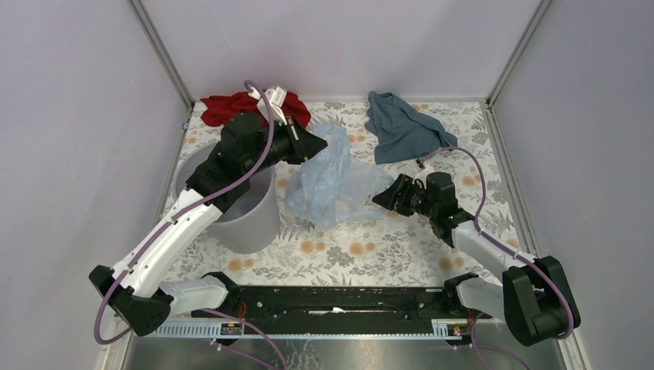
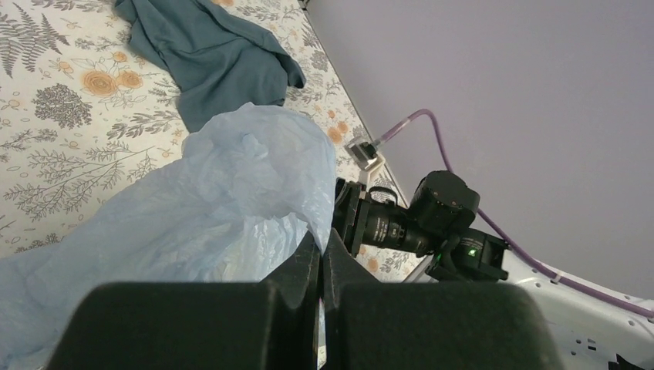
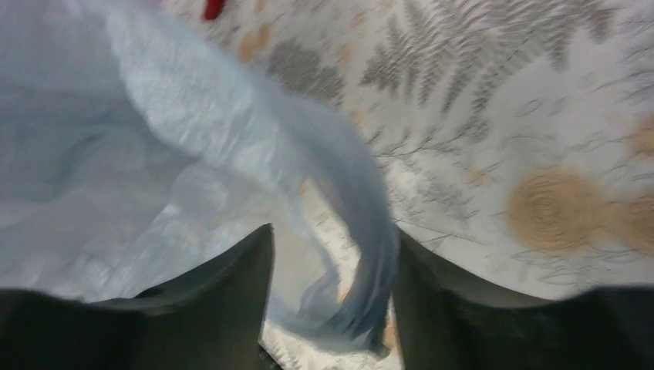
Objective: Put the trash bags into the trash bin
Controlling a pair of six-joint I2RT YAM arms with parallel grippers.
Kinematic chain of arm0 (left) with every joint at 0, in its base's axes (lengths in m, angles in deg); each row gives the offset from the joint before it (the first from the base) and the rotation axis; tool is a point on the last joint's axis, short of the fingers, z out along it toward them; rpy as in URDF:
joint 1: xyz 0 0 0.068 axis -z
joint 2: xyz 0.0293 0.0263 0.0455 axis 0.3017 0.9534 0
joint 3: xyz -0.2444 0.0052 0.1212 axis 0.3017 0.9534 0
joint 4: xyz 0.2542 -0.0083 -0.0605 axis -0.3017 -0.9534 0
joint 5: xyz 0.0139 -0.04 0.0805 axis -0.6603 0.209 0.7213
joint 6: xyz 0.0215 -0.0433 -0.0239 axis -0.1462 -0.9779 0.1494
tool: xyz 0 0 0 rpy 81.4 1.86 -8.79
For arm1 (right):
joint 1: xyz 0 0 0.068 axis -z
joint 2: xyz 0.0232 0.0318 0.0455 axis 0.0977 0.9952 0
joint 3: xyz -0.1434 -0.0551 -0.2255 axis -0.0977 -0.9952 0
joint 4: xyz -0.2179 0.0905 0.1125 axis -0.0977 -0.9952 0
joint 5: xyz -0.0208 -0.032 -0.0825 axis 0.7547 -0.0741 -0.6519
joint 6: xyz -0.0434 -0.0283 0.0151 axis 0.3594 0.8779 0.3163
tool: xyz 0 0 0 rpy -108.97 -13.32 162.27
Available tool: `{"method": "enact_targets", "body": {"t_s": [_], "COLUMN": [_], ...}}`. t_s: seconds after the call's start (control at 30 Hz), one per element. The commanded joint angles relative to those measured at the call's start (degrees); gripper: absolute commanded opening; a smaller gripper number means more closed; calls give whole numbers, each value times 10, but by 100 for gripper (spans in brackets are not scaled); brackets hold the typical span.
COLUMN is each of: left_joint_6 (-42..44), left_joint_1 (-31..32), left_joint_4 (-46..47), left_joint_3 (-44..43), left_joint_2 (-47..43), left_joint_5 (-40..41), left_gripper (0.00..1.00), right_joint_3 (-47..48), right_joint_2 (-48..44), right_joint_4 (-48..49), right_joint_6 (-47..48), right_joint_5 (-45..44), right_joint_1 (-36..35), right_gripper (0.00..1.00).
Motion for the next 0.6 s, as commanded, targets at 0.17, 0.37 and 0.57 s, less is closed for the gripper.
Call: {"method": "enact_targets", "body": {"t_s": [0.17, 0.37, 0.57], "left_joint_6": [89, 157, 241], "left_joint_1": [-3, -4, -2], "left_joint_4": [-27, -83, -120], "left_joint_3": [34, -121, -514], "left_joint_2": [18, 160, 249], "left_joint_5": [121, 175, 124], "left_gripper": [0, 0, 0], "right_joint_3": [-50, 163, 677], "right_joint_2": [-105, -48, 32], "right_joint_4": [-32, -209, -374], "right_joint_6": [-78, 18, 178], "right_joint_5": [19, -126, -35], "right_joint_1": [16, 70, 80], "right_gripper": [0, 0, 0]}}
